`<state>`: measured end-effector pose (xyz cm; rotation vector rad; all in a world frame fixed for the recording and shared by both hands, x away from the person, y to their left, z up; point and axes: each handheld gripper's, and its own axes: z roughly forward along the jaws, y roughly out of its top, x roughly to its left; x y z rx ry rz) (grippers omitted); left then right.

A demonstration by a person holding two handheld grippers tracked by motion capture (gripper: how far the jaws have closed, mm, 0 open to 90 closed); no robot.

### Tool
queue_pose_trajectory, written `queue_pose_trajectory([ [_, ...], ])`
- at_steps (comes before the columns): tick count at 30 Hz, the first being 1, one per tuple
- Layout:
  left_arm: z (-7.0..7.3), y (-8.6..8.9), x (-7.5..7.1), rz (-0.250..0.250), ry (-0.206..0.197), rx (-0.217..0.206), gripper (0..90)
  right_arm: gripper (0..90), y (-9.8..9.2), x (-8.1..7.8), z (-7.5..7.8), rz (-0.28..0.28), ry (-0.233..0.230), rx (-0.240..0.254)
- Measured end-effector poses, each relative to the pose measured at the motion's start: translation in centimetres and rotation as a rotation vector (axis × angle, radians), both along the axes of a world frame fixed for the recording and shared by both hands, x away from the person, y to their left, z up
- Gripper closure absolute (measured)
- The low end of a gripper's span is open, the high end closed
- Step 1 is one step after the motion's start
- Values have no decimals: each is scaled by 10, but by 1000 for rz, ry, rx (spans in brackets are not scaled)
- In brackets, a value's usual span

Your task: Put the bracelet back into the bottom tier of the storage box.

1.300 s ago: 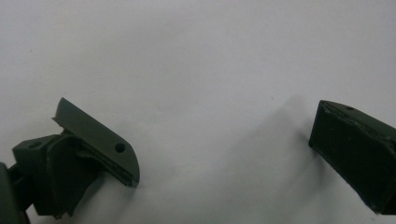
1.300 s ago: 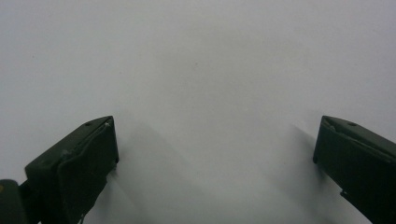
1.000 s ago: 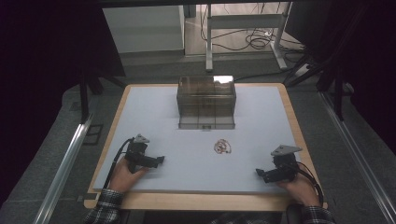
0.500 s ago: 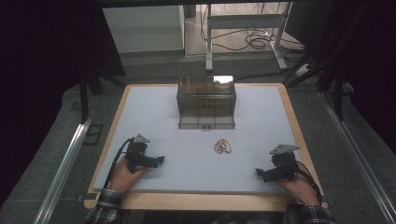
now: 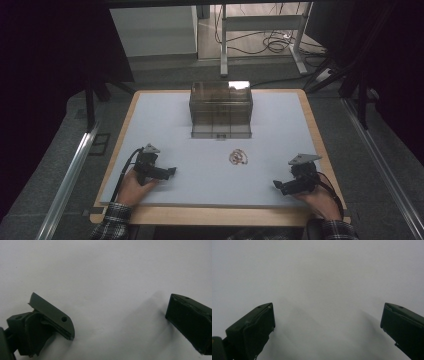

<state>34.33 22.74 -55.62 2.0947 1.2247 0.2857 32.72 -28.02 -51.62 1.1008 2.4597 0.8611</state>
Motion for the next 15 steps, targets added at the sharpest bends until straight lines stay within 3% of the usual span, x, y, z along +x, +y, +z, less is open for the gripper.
queue_pose_trajectory([
  [10,0,0,0,0,0,0,0,3,4,2,6,-8,6,34],
  [15,0,0,0,0,0,0,0,9,6,4,9,-12,6,29],
])
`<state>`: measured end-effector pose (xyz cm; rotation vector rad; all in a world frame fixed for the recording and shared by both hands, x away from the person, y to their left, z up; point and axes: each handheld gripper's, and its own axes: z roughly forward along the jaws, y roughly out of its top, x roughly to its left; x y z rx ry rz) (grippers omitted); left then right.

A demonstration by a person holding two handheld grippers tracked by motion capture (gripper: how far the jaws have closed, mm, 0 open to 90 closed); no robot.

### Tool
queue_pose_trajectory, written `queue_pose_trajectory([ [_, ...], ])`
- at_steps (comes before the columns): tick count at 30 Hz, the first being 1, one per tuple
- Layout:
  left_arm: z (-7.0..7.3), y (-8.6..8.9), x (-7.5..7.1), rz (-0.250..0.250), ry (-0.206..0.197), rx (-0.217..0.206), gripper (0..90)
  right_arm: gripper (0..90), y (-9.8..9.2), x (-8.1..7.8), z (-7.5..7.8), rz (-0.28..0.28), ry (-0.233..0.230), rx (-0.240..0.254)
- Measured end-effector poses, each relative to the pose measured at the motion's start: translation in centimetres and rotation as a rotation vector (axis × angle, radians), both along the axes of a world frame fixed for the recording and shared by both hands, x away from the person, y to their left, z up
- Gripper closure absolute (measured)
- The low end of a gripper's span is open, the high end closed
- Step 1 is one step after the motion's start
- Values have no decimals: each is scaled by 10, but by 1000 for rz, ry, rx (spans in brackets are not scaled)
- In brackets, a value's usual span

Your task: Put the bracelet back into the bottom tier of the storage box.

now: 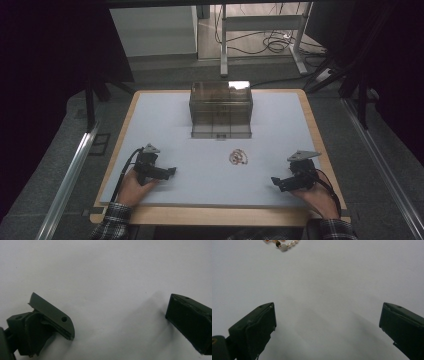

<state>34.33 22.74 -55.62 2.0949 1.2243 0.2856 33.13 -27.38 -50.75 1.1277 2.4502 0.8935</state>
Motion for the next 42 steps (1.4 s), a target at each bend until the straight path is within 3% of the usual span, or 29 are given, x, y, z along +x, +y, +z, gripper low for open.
queue_pose_trajectory([
  [14,0,0,0,0,0,0,0,76,9,8,9,0,17,3],
  [26,0,0,0,0,0,0,0,116,17,19,14,-11,81,6],
  [33,0,0,0,0,0,1,0,139,27,27,15,19,78,-26],
  [42,0,0,0,0,-1,0,0,180,41,37,16,36,124,-55],
])
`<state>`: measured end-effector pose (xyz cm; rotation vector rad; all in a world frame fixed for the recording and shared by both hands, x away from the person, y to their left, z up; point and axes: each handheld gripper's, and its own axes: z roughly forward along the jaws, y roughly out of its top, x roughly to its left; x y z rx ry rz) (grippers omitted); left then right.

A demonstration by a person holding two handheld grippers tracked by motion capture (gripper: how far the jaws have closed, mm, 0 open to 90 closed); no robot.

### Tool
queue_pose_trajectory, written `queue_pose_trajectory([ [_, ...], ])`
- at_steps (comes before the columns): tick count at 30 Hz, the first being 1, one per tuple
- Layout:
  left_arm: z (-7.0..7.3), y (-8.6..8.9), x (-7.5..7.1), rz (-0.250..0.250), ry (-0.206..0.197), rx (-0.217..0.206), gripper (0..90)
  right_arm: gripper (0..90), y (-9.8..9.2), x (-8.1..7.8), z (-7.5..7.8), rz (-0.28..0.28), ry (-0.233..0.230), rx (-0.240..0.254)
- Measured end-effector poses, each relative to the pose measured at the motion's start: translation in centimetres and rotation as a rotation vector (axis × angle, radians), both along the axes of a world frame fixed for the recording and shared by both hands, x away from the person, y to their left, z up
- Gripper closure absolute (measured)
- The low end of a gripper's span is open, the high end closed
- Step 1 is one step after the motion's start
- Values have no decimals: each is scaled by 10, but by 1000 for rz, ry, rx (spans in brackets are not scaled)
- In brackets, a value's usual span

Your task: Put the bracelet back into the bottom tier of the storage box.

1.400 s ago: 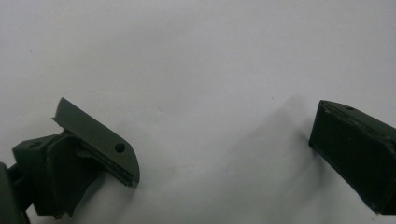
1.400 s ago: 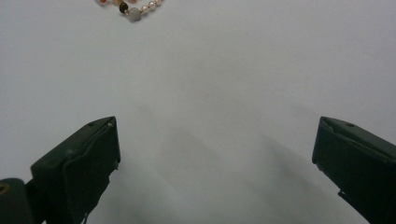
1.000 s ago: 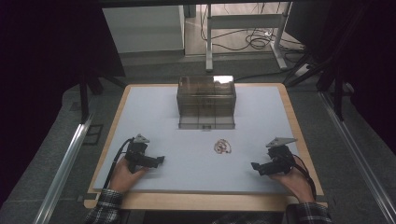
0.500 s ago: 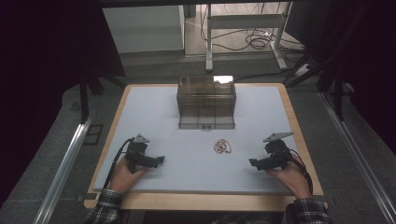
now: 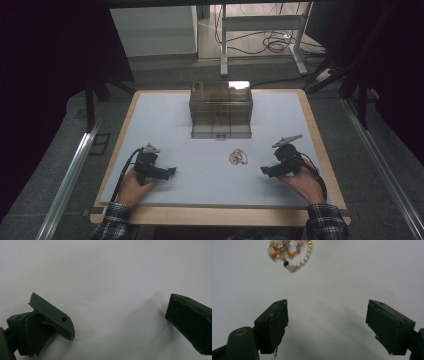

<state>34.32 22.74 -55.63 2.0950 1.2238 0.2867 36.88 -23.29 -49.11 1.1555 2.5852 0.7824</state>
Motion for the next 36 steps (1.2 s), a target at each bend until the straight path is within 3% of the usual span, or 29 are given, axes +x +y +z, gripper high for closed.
queue_pose_trajectory([
  [18,0,0,0,0,0,0,0,244,32,23,4,46,8,-47],
  [36,0,0,0,0,-1,-2,0,299,64,43,1,138,65,-125],
])
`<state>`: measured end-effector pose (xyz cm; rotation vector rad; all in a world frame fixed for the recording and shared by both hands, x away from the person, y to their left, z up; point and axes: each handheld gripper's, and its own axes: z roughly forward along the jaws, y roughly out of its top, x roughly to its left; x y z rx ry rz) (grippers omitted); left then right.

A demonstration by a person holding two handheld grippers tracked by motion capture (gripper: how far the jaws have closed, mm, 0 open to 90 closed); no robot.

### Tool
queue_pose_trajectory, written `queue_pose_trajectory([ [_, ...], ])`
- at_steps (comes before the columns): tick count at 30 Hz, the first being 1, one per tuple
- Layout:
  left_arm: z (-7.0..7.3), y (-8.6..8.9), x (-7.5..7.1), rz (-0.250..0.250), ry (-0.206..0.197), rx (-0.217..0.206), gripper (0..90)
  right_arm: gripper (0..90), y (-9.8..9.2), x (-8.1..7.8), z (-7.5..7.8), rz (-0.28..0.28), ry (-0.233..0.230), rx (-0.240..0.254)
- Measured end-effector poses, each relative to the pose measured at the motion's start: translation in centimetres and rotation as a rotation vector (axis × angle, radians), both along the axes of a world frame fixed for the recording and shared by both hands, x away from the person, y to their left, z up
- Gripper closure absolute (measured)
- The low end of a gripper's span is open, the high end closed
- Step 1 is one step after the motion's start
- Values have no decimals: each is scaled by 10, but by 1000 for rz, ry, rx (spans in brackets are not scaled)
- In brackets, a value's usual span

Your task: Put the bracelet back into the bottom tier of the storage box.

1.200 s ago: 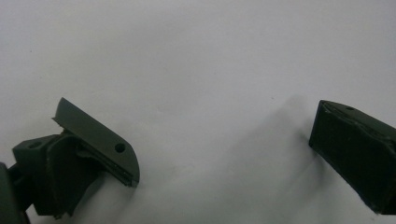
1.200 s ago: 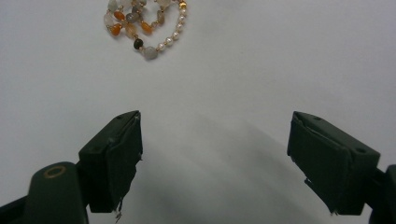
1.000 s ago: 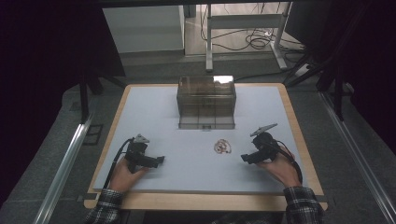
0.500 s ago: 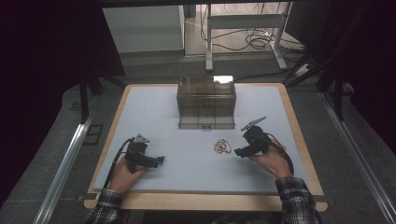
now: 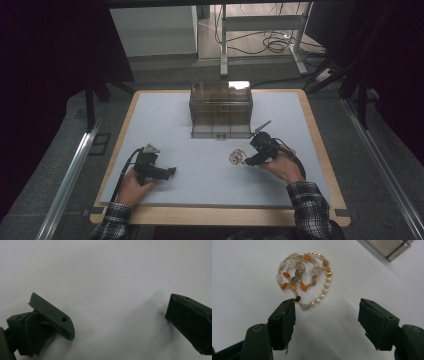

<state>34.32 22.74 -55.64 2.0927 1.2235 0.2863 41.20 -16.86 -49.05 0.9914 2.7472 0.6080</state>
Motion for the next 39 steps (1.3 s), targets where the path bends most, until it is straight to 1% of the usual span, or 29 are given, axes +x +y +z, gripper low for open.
queue_pose_trajectory([
  [9,0,0,0,0,0,0,0,298,15,6,-1,43,19,-31],
  [13,0,0,0,0,0,0,0,276,22,9,-2,55,35,-42],
  [16,0,0,0,0,0,0,0,258,28,11,-3,70,43,-62],
  [23,0,0,0,0,0,0,0,216,44,15,-7,92,65,-89],
  [28,0,0,0,0,0,0,0,218,54,19,-10,114,70,-125],
  [31,0,0,0,0,0,0,0,260,60,20,-13,124,73,-164],
  [36,0,0,0,0,0,0,0,505,64,20,-8,153,89,-181],
  [39,0,0,0,0,0,0,0,693,65,22,-6,149,108,-192],
])
